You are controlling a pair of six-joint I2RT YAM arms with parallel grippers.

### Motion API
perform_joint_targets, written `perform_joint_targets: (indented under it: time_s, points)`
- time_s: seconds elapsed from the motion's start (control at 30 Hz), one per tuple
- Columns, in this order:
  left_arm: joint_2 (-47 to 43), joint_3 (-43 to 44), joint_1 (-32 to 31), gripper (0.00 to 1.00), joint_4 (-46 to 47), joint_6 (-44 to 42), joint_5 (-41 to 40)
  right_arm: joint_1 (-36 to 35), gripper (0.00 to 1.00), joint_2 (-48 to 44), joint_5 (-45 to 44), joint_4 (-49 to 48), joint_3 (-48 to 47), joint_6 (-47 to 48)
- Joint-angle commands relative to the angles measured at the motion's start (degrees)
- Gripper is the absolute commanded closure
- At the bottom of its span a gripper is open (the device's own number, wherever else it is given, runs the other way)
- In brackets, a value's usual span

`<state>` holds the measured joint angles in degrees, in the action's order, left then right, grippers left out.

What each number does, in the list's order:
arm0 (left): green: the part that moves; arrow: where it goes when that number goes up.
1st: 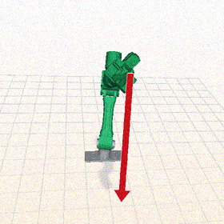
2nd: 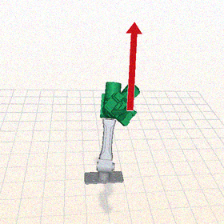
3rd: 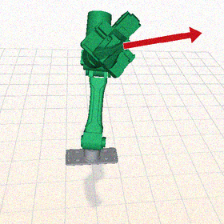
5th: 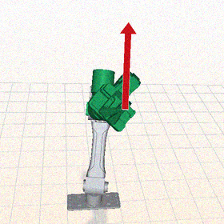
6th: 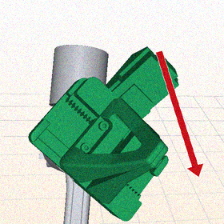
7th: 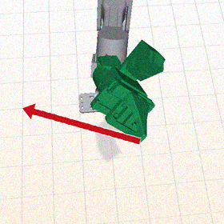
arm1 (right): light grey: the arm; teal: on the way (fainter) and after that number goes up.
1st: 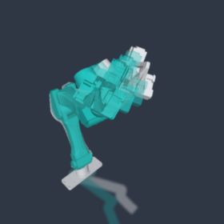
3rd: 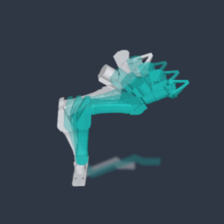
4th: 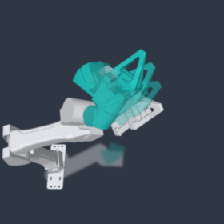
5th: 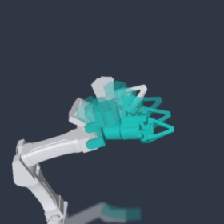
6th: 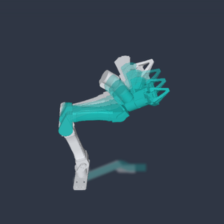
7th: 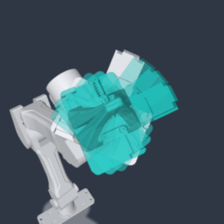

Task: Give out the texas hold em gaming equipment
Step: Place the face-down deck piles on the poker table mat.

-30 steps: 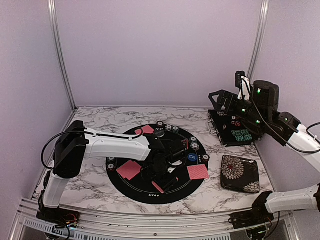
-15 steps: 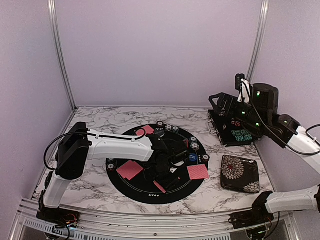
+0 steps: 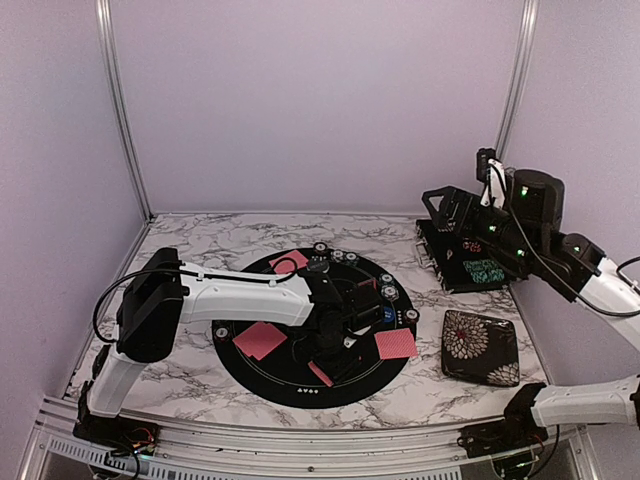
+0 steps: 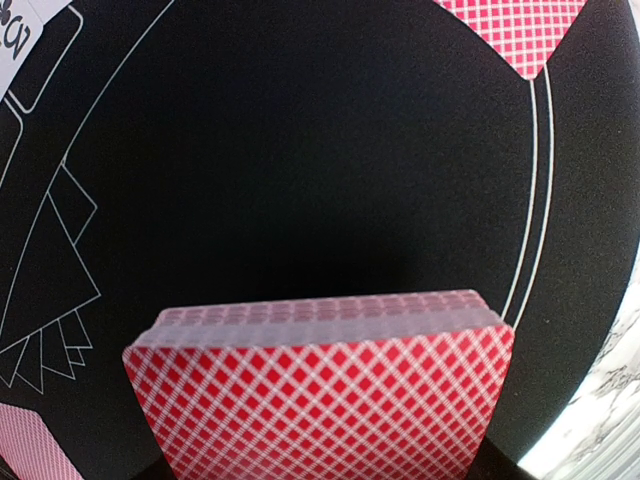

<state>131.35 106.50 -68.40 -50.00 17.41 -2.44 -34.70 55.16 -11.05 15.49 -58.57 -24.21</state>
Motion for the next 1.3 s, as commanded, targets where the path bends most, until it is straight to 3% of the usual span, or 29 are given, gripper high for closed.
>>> perform_joint_targets:
  time_s: [0.0, 0.2, 0.47, 0.93, 1.27]
  points:
    - [3.5, 0.4, -0.6, 0.33, 1.6, -0.1, 0.3, 0.5, 0.01, -1.1, -0.5, -0.9, 0.2, -0.9]
    - [4.0, 0.8, -0.6, 0.27, 1.6, -0.3, 0.4, 0.5, 0.01, -1.6, -0.4, -0.9, 0.5, -1.0]
    - [4.6, 0.9, -0.6, 0.11, 1.6, -0.8, -0.1, 0.4, 0.02, -1.7, 0.0, -1.0, 0.7, -1.4]
    - [4.0, 0.8, 0.0, 0.01, 1.7, -0.6, -2.2, 0.5, 0.01, -1.2, 0.9, -1.3, 0.7, -1.7]
    - [2.4, 0.8, 0.7, 0.01, 1.6, -1.2, -3.7, 0.4, 0.02, -0.9, 1.1, -0.8, 0.4, -1.7]
